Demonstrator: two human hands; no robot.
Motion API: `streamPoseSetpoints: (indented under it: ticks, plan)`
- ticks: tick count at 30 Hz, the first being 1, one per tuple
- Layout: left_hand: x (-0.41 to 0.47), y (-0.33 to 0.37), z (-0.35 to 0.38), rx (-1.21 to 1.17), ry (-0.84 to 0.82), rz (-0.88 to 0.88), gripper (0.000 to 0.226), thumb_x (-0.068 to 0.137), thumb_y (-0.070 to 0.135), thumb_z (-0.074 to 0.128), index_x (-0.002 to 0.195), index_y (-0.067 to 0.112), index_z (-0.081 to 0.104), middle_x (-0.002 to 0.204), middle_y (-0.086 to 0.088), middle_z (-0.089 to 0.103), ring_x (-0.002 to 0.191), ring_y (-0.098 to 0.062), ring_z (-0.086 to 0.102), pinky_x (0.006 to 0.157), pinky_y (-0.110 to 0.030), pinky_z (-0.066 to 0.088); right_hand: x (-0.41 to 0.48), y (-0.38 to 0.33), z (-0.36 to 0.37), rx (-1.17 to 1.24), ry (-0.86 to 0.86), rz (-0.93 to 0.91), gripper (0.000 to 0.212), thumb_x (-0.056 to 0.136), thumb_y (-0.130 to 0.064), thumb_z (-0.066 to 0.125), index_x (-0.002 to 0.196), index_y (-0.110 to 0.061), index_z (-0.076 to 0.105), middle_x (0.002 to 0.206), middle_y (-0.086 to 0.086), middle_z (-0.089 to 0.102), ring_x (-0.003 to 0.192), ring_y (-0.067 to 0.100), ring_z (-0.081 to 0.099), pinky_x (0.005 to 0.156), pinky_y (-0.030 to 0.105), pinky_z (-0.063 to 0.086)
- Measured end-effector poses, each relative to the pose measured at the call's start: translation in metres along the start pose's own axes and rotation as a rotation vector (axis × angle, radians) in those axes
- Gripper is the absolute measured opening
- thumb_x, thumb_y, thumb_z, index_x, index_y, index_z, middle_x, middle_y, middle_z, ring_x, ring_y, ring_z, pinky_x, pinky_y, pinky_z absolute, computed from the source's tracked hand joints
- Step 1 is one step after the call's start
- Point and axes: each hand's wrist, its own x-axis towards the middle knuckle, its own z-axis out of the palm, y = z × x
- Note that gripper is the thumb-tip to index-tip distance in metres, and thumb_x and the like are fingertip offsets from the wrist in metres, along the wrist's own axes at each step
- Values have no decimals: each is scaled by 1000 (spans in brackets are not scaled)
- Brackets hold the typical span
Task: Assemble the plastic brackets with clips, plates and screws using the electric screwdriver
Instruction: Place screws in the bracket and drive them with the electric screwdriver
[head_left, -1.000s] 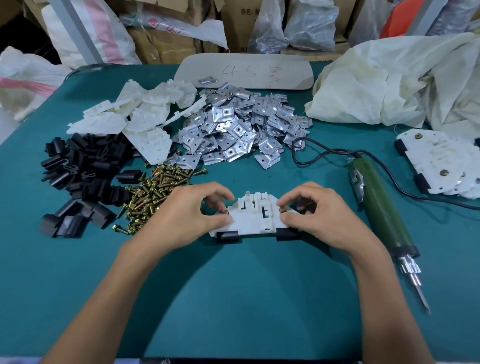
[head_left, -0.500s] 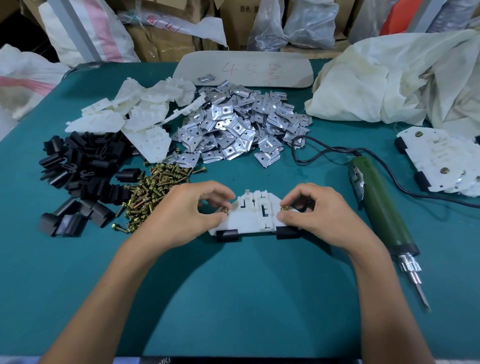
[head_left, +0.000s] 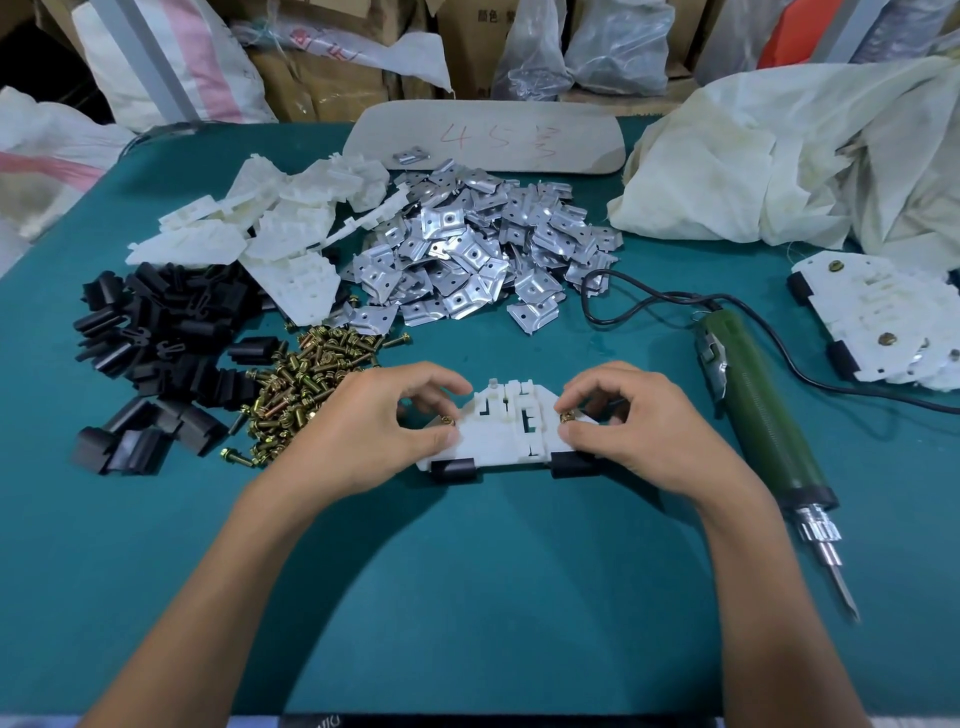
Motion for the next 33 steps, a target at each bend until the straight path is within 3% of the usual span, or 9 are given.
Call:
streamPoseSetpoints:
  ticks: [4, 10, 13, 16, 20, 24, 27, 30, 33]
  plan:
    - [0, -1, -2, 2, -43, -2, 37, 84, 22, 81, 111, 44, 67, 98, 31, 71, 96, -2, 65, 89, -28, 47, 0, 0, 0, -21, -3, 11, 20, 75, -20, 89, 83, -30, 74, 94, -7, 67, 79, 5, 57, 69, 14, 38]
    - [-2, 0, 4, -37, 32, -3, 34, 83, 21, 81, 104, 45, 68, 95, 27, 72, 88, -5, 66, 79, -27, 51, 1, -2, 3, 12, 48, 38, 19, 74, -21, 91, 76, -25, 73, 91, -2, 71, 67, 6, 57, 66, 19, 43]
    - [-1, 1, 1, -9, -21, -1, 38, 84, 20, 79, 110, 44, 66, 102, 30, 71, 90, -22, 68, 82, -43, 53, 0, -2, 2, -37, 21, 35, 21, 73, -27, 92, 83, -29, 73, 81, -20, 65, 63, -4, 53, 61, 9, 38]
    - [-1, 0, 1, 4, -27, 7, 38, 82, 33, 82, 112, 49, 65, 113, 33, 66, 110, 5, 58, 90, -23, 45, 0, -1, 1, -21, -7, 13, 18, 77, -20, 88, 85, -30, 75, 89, -15, 66, 70, 0, 55, 67, 12, 37]
    - [8, 8, 8, -53, 49, 29, 32, 85, 45, 75, 116, 44, 66, 118, 38, 60, 119, 12, 50, 94, -16, 39, 0, -1, 3, -28, 47, 21, 21, 72, -25, 92, 79, -28, 73, 90, -6, 67, 68, 1, 54, 65, 12, 39]
    - [18, 24, 18, 60, -44, 100, 65, 73, 66, 75, 131, 45, 55, 127, 38, 51, 125, 10, 40, 102, -19, 35, -2, 0, 1, 7, 32, -2, 21, 74, -15, 89, 82, -31, 76, 95, -6, 70, 74, 3, 59, 71, 18, 40]
    - [20, 24, 29, 168, -119, 133, 87, 68, 70, 78, 143, 43, 43, 139, 24, 44, 127, -1, 35, 105, -27, 32, -3, -4, 3, 3, 86, 36, 23, 70, -20, 93, 74, -26, 70, 89, -4, 71, 63, 0, 52, 63, 16, 40]
    - [19, 18, 39, 200, -88, 143, 92, 69, 67, 79, 147, 41, 38, 142, 20, 43, 125, -4, 35, 103, -26, 30, -12, -8, -2, -31, 116, 25, 22, 74, -26, 92, 80, -29, 72, 83, -17, 68, 67, 1, 55, 65, 16, 45]
    - [18, 12, 43, 169, -68, 142, 92, 70, 70, 77, 148, 42, 36, 144, 20, 42, 123, 1, 34, 109, -31, 32, -26, -14, -28, -67, 291, -43, 29, 82, -39, 83, 65, -25, 65, 80, -12, 70, 72, 7, 63, 68, 20, 46]
